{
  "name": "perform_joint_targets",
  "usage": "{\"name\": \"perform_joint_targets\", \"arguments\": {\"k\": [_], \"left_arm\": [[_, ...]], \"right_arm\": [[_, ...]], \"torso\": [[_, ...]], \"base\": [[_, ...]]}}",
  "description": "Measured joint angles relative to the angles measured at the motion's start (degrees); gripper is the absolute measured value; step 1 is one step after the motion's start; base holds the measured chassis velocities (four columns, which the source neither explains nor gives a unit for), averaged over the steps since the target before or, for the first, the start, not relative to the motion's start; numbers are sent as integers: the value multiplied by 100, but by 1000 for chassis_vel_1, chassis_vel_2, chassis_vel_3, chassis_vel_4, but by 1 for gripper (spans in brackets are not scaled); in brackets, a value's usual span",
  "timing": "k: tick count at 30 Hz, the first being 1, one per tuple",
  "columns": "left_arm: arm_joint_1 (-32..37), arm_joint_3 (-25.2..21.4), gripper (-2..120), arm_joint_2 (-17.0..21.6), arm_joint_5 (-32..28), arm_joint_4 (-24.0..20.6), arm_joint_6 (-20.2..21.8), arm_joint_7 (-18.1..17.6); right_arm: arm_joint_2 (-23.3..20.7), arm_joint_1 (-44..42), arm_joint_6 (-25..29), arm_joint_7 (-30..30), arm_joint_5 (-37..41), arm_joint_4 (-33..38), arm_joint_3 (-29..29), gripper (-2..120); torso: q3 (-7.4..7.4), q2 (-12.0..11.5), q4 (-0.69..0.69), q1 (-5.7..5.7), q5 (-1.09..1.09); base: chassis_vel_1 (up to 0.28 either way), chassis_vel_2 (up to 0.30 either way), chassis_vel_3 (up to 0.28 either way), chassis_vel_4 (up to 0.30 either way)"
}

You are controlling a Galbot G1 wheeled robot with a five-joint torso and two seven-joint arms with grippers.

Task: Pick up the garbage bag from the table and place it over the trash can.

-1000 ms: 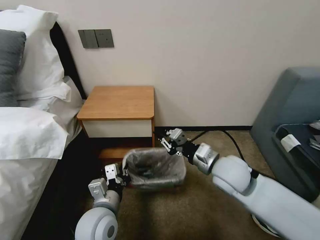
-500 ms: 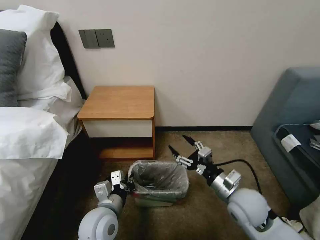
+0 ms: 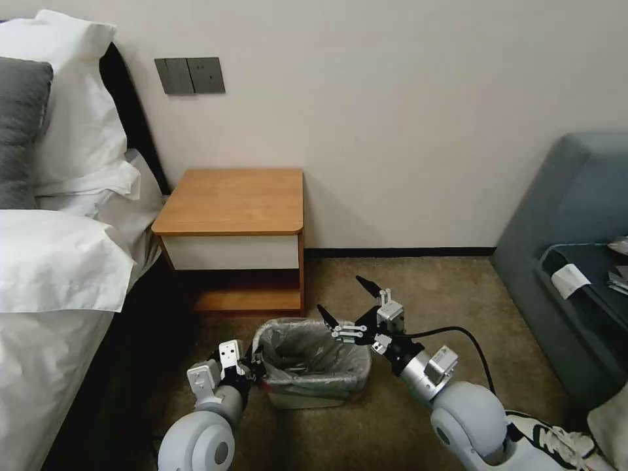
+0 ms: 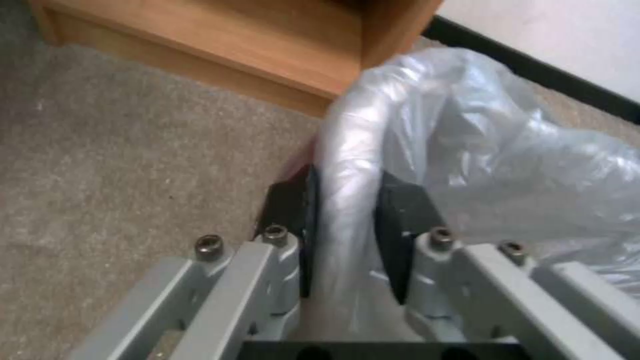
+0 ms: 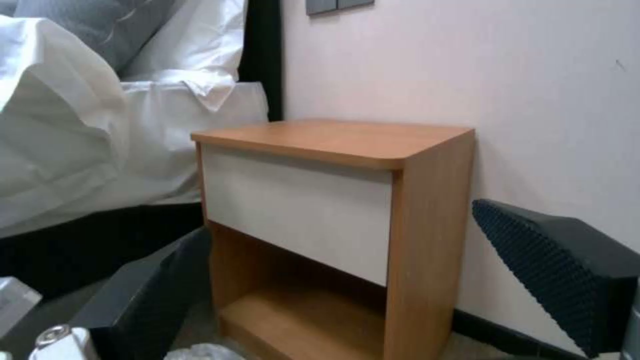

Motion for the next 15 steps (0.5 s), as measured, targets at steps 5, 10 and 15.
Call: {"name": "perform_joint_targets", "arguments": {"k": [5,10,15], "left_arm": [[39,6,43,-9,13,19,-35,0],[69,18,63,-21,70,19,-64,-9],[88,41,66,-37,300,18,-158,2]], "right_arm": [[3,2,-50,0,35,6,-12,100],[0,24,-61,-2,34,-13,-47,100],[23,36,-58,-18,20,-47,-87,100]], "torso": [[0,0,0,0,1],[0,0,0,0,0],[1,0,0,0,0]], "base": [[0,0,0,0],[0,0,0,0],[0,0,0,0]]}}
